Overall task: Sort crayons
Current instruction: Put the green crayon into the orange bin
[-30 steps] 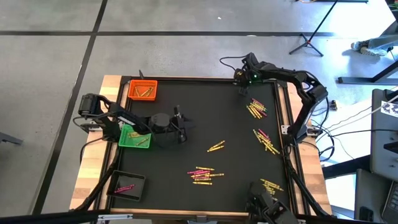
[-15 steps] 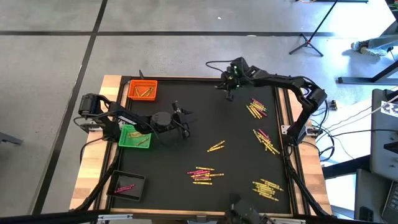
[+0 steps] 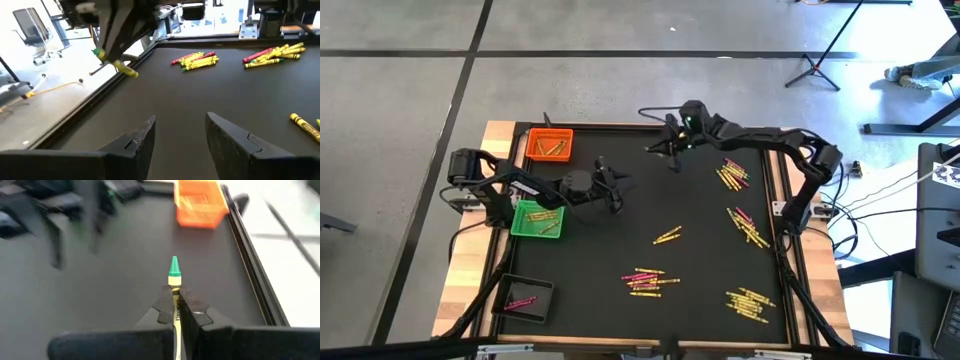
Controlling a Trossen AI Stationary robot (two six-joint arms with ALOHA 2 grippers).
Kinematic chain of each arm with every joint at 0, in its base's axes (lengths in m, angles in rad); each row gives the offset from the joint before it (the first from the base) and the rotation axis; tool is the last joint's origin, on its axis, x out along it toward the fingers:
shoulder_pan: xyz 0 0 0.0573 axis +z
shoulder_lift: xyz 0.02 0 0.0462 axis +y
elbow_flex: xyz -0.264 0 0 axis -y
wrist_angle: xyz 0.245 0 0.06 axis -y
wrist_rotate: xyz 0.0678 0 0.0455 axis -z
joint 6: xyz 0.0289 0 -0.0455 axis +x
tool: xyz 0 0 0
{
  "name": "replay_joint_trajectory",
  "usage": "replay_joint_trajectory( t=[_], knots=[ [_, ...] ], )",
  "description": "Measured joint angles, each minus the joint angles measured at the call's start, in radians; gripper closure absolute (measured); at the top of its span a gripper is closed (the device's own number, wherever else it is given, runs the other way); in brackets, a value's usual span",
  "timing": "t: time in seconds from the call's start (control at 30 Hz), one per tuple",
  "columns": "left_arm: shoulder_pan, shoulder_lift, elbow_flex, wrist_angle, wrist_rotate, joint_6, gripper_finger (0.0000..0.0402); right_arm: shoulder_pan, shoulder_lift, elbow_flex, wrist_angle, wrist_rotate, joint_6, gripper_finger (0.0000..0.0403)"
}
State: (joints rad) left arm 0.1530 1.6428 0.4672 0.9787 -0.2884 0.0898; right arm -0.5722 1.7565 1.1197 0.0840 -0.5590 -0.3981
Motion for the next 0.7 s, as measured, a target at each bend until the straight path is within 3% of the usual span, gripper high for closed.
replay_joint_trajectory(
  t=[0.23,0.47,0.7],
  knots=[
    [0.013,0.000,-0.060,0.134,0.049,-0.026,0.0246,0.100,-0.001,-0.094,0.278,0.033,0.074,0.0398],
    [0.009,0.000,-0.062,0.127,0.072,-0.015,0.0246,0.203,0.001,-0.203,0.529,0.096,0.130,0.0397],
    [-0.006,0.000,-0.062,0.132,0.088,0.007,0.0246,0.318,0.068,-0.217,0.692,0.149,0.129,0.0396]
  ],
)
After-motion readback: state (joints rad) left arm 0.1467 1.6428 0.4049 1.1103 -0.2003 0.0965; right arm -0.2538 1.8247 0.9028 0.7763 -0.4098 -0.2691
